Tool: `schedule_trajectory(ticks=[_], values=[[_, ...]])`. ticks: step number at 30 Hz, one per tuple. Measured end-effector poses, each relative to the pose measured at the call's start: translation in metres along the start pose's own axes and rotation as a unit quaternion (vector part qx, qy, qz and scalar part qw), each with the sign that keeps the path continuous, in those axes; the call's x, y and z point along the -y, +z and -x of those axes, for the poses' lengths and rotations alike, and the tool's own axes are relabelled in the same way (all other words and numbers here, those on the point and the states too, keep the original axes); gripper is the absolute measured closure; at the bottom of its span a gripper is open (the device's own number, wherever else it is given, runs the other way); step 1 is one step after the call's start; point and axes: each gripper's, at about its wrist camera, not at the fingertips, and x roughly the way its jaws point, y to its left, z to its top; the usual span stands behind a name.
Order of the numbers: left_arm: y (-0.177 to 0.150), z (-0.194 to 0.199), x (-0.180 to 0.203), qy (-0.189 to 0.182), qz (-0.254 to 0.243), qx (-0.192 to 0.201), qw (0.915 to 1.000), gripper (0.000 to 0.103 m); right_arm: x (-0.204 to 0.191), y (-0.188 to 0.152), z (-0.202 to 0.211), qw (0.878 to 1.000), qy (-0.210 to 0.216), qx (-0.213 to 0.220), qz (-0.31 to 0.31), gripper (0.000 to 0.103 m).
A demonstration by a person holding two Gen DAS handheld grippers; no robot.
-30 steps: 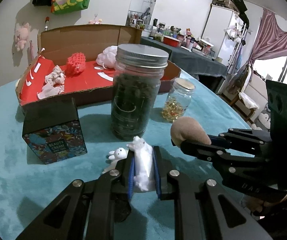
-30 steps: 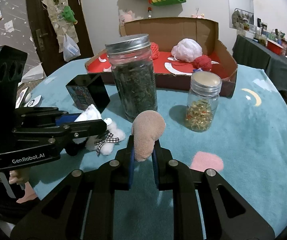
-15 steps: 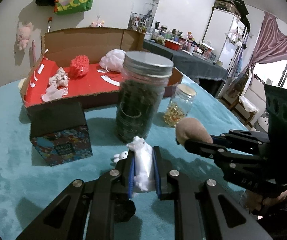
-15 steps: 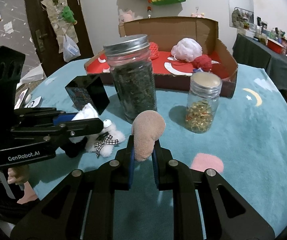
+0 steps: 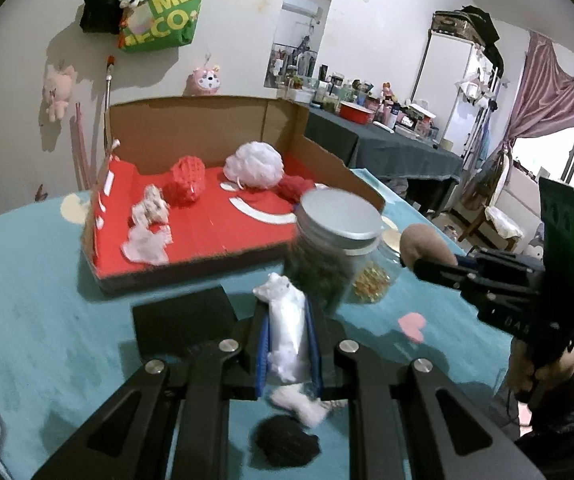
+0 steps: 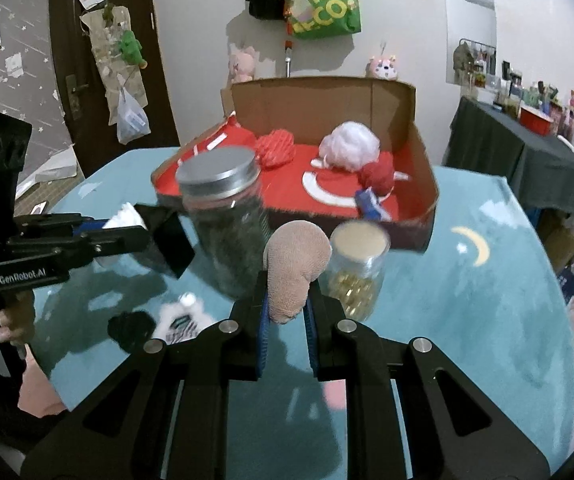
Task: Organize soft objects
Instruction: 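Lower the cloth roll and beige pad into the red box and open both tools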
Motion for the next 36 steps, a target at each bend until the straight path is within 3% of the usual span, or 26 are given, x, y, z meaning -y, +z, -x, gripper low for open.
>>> schedule_trajectory(ticks=[6,13,19,29,36], values=[[0.026,-0.010,-0.014,0.009,-0.031,-0.013,0.9994,0.086,0.015,0.030,-0.006,1.000,0.006,0.000,0.012,0.088],[0.054,-0.043,-0.034,0.028,-0.060,-0.059,0.9961,0.086,0.031,0.070,-0.034,0.998,0.027,-0.038,0.038,0.088],[0.077,-0.085,-0.055,0.029,-0.064,-0.108,0.9917,0.086,0.048,0.100,-0.084,0.994,0.040,-0.095,0.039,0.088],[0.089,-0.152,-0.080,0.035,-0.054,-0.196,0.9784,0.085,0.065,0.118,-0.183,0.968,0.082,-0.234,0.031,0.086],[0.085,-0.174,-0.086,0.047,-0.059,-0.227,0.9711,0.085,0.068,0.115,-0.212,0.958,0.079,-0.274,0.025,0.086]])
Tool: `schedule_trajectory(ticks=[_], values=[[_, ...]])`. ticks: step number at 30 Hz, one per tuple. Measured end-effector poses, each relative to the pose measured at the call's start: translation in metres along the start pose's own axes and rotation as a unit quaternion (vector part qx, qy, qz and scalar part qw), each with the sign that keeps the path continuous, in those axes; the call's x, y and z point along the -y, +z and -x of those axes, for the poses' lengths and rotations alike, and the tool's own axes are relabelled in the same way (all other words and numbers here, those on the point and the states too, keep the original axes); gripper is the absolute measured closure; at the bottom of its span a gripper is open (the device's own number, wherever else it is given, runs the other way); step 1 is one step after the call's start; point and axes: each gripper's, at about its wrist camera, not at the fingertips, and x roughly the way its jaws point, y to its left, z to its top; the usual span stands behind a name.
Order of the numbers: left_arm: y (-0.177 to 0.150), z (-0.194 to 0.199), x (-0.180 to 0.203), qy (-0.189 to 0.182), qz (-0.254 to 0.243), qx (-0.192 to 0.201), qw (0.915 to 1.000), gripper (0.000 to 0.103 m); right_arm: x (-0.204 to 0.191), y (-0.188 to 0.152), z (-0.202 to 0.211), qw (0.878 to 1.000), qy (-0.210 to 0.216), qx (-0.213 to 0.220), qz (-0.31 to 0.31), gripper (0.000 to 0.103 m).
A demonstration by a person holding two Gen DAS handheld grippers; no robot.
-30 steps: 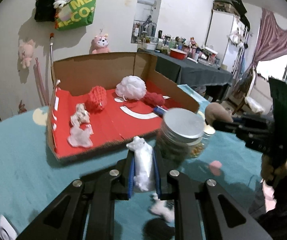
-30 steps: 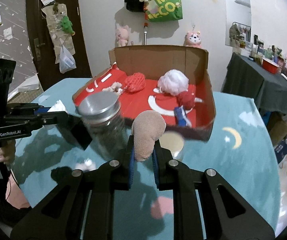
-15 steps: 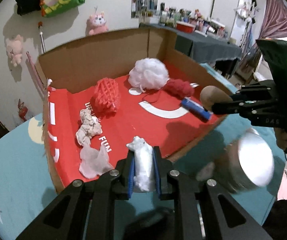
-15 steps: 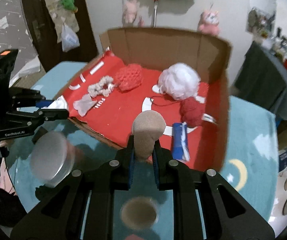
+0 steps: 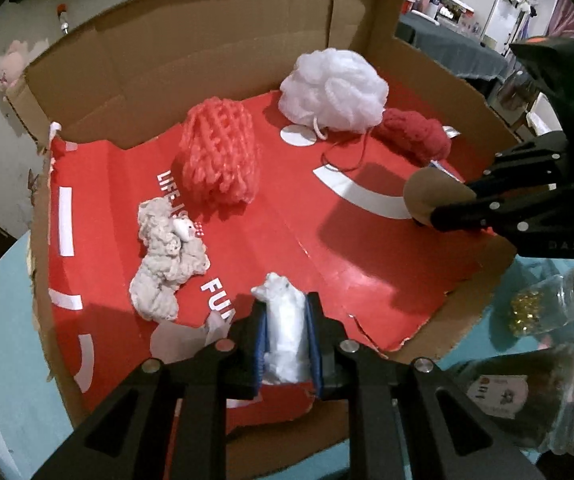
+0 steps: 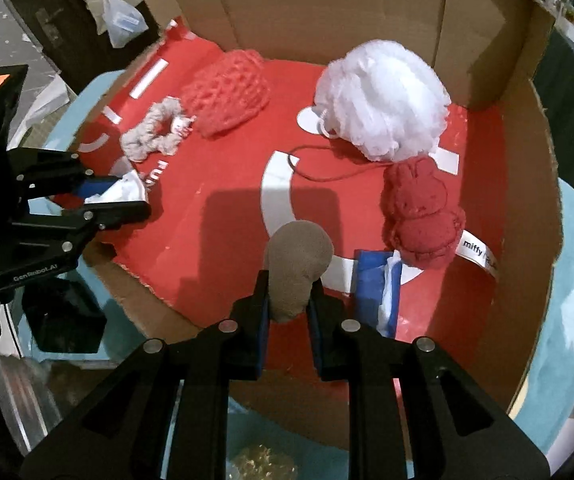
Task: Organize soft objects
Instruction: 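Lower the cloth roll and beige pad into the red box and open both tools, then withdraw both tools from the box back toward the table items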
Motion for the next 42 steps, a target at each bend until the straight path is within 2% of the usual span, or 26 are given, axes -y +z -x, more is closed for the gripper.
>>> schedule_trajectory(ticks=[6,8,11,13,15,18,19,20,21,23,25,31,37,42], values=[[0.000,-0.010,0.000,0.007,-0.006,-0.019,0.9998,0.085,0.004,0.006,-0.010,1.000,-0.001,-0.027,-0.001,0.085],[-0.001,-0.010,0.000,0.009,-0.008,-0.020,0.9997,0.081,0.003,0.007,-0.013,0.999,-0.006,-0.034,0.002,0.084],[0.001,-0.014,0.001,0.009,-0.008,-0.025,0.9996,0.080,0.001,0.008,-0.015,0.999,-0.015,-0.041,0.009,0.081],[0.001,-0.014,0.001,0.011,-0.011,-0.029,0.9995,0.077,-0.001,0.008,-0.016,0.999,-0.021,-0.042,0.012,0.078],[0.004,-0.015,0.000,0.015,-0.012,-0.031,0.9993,0.070,-0.002,0.009,-0.017,0.999,-0.027,-0.043,0.015,0.077],[0.007,-0.015,0.001,0.014,-0.009,-0.032,0.9993,0.069,-0.005,0.009,-0.018,0.998,-0.035,-0.045,0.015,0.073],[0.007,-0.015,0.000,0.014,-0.008,-0.032,0.9994,0.069,-0.006,0.010,-0.018,0.998,-0.039,-0.045,0.016,0.068],[0.008,-0.015,0.001,0.014,-0.008,-0.031,0.9994,0.069,-0.007,0.010,-0.018,0.998,-0.044,-0.043,0.018,0.056],[0.008,-0.014,-0.001,0.015,-0.007,-0.030,0.9994,0.068,-0.009,0.010,-0.018,0.998,-0.045,-0.041,0.019,0.051],[0.007,-0.013,-0.003,0.017,-0.006,-0.027,0.9995,0.062,-0.011,0.010,-0.015,0.998,-0.048,-0.032,0.022,0.048],[0.006,-0.006,-0.004,0.012,-0.002,-0.013,0.9998,0.054,-0.013,0.010,-0.012,0.998,-0.051,-0.028,0.022,0.048],[0.005,0.026,-0.003,0.006,0.016,0.028,0.9995,0.044,-0.017,0.010,0.007,0.998,-0.053,-0.011,0.015,0.047],[-0.008,0.079,0.008,0.006,0.027,0.089,0.9957,0.029,-0.021,-0.001,0.049,0.998,-0.054,0.028,0.003,0.041],[-0.025,0.115,0.024,0.002,0.035,0.129,0.9910,0.016,-0.029,-0.017,0.093,0.995,-0.055,0.077,-0.008,0.030]])
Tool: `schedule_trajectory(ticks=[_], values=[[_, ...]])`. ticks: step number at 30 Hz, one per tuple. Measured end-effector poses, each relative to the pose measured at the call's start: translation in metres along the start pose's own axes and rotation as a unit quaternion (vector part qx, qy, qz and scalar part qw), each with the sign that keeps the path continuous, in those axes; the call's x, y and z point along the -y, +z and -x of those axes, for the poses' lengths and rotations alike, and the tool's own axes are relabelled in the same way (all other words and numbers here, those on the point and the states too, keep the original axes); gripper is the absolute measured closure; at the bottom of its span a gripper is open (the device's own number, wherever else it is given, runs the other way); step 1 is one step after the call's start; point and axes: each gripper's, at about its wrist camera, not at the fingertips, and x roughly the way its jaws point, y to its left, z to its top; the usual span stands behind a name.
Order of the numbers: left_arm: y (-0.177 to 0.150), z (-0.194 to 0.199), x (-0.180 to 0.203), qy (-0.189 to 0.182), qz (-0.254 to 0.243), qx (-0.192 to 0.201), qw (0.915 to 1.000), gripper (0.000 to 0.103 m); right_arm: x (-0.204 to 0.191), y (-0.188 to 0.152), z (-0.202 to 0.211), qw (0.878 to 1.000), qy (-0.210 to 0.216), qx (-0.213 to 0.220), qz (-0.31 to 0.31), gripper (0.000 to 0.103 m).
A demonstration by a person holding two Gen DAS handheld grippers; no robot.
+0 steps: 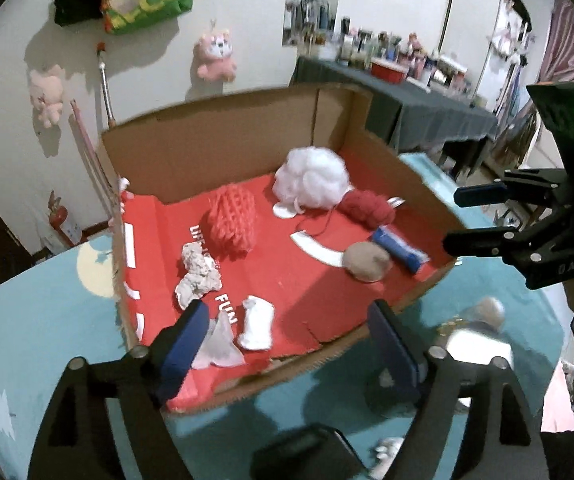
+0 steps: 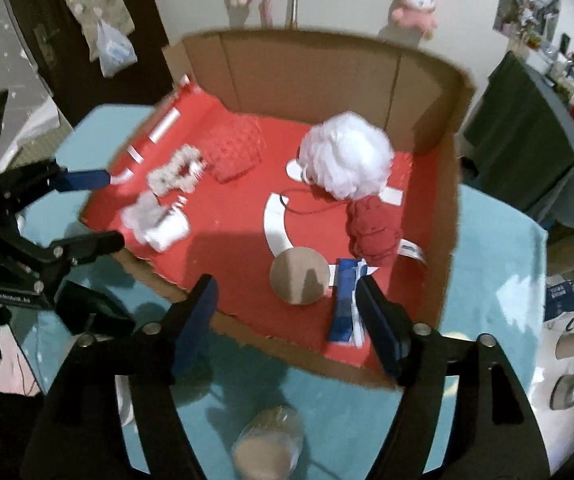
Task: Organize soft objects
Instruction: 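Withdraw both tools from the box back toward the table items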
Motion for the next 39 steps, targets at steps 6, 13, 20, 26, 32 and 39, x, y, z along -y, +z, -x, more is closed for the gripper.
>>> schedule_trajectory(ticks=[6,13,20,26,32,39], values=[[-0.018,0.045,0.020,-0.009,0.015,0.048,0.9987,0.007,-0.022,-0.020,0.053,0.998,-0.012,0.056,0.004,0.028],[-0.049,0.094,0.050,0.011,0.011,0.120,0.9926,0.000,-0.045,-0.060,0.102,0.993,-0.016,0.118,-0.002,0.021],[-0.082,0.125,0.073,0.041,0.016,0.175,0.9835,0.000,-0.065,-0.107,0.141,0.984,-0.027,0.178,-0.004,0.018],[-0.111,0.142,0.086,0.052,0.025,0.209,0.9763,0.000,-0.080,-0.145,0.157,0.976,-0.055,0.208,-0.006,0.016],[-0.138,0.143,0.095,0.061,0.037,0.228,0.9710,0.000,-0.091,-0.177,0.159,0.968,-0.079,0.237,-0.014,0.014],[-0.169,0.121,0.100,0.074,0.053,0.219,0.9714,0.000,-0.093,-0.210,0.139,0.962,-0.102,0.250,-0.049,0.014]])
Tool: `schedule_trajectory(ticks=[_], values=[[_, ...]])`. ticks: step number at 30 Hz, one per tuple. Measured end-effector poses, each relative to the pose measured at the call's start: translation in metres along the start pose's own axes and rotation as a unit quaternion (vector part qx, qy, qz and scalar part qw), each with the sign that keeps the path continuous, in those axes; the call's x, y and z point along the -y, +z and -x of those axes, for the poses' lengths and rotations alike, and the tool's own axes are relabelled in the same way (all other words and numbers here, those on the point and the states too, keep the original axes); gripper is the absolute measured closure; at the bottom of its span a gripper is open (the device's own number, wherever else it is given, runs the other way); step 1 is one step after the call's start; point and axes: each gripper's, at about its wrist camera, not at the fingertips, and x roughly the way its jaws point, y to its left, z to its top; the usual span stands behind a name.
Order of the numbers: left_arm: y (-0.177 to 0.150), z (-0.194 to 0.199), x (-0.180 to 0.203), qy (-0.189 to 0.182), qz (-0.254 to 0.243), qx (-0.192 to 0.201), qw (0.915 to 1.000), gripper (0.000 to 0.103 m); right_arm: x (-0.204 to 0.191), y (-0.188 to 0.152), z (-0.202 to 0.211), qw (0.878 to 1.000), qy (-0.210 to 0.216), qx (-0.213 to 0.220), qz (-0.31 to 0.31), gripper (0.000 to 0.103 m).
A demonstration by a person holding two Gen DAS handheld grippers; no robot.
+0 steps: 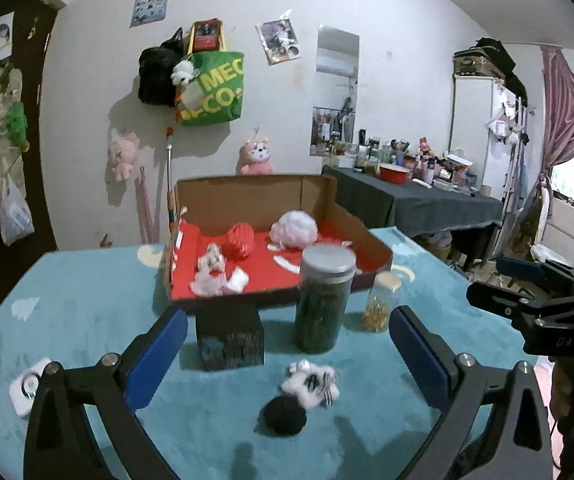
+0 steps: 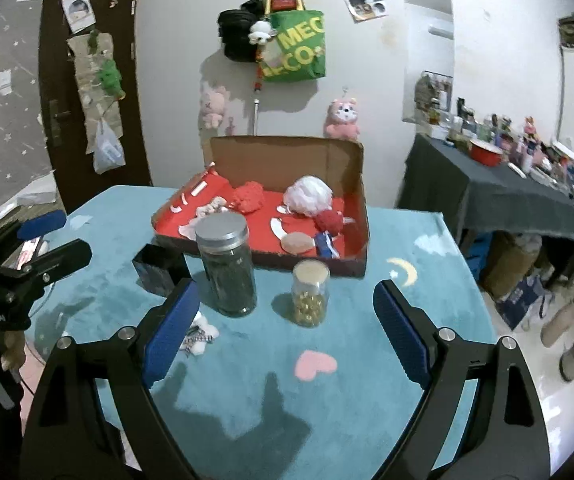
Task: Organize soft objects
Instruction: 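Withdraw both tools from the box back toward the table items, then move the left tool to the black pom-pom while the right tool approaches the white plush sheep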
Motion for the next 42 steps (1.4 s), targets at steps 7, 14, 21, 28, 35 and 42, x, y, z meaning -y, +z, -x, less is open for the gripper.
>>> schedule_trajectory(ticks=[7,14,21,28,35,42], values=[[-0.040,-0.021,-0.004,0.011,0.020,-0.032,0.9992,0.000,-0.004,-0.039,-0.016,0.999,-0.032,-0.002,-0.017,0.014],[-0.070,-0.040,-0.007,0.019,0.026,-0.068,0.9971,0.000,-0.002,-0.074,-0.040,0.998,-0.041,-0.025,-0.039,0.014],[-0.081,-0.047,-0.010,0.020,0.025,-0.088,0.9956,0.000,-0.001,-0.093,-0.059,0.997,-0.044,-0.050,-0.049,0.014],[-0.083,-0.053,-0.018,0.019,0.022,-0.112,0.9932,0.000,-0.002,-0.094,-0.068,0.996,-0.033,-0.064,-0.052,0.014],[-0.082,-0.068,-0.025,-0.008,0.009,-0.156,0.9877,0.000,-0.012,-0.083,-0.088,0.996,-0.005,-0.084,-0.043,0.014],[-0.081,-0.084,-0.035,-0.016,-0.007,-0.186,0.9825,0.010,-0.020,-0.067,-0.118,0.990,0.057,-0.123,-0.031,0.014]])
